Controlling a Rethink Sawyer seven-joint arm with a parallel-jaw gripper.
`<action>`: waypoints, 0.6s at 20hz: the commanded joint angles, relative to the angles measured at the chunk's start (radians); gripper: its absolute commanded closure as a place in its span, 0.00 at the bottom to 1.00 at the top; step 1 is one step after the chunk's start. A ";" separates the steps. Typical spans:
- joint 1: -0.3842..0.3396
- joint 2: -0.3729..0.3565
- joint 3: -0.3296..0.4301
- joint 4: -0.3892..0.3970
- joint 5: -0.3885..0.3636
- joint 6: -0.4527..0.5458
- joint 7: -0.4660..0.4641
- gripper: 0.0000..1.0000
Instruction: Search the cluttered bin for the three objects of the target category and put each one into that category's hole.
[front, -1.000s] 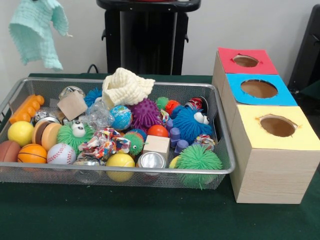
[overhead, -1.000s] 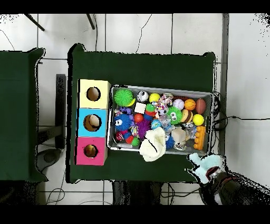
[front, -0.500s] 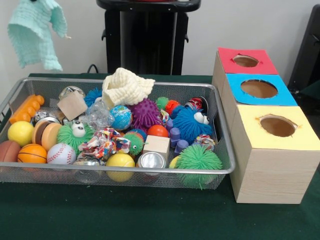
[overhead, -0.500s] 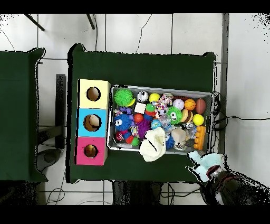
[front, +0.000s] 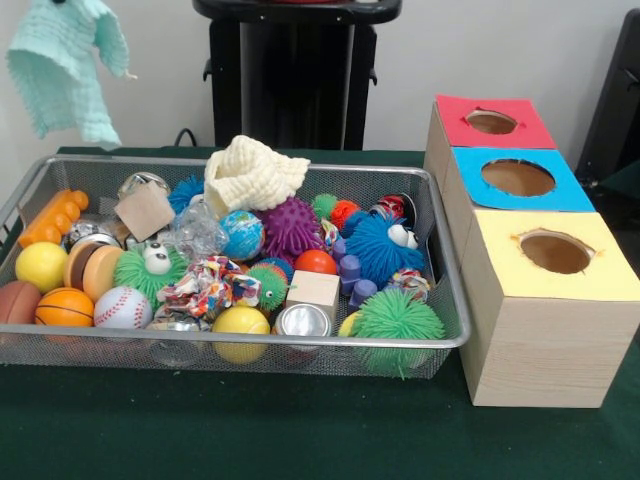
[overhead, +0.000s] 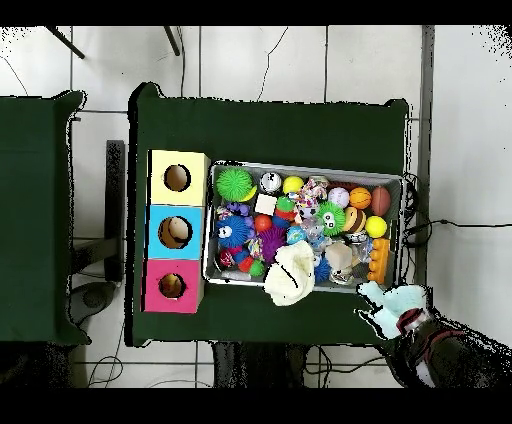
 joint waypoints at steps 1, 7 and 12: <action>-0.031 0.017 0.125 0.016 0.029 0.090 -0.287 1.00; -0.021 0.036 0.144 0.034 0.023 0.056 -0.222 1.00; 0.009 0.025 0.147 0.039 0.035 0.064 -0.174 1.00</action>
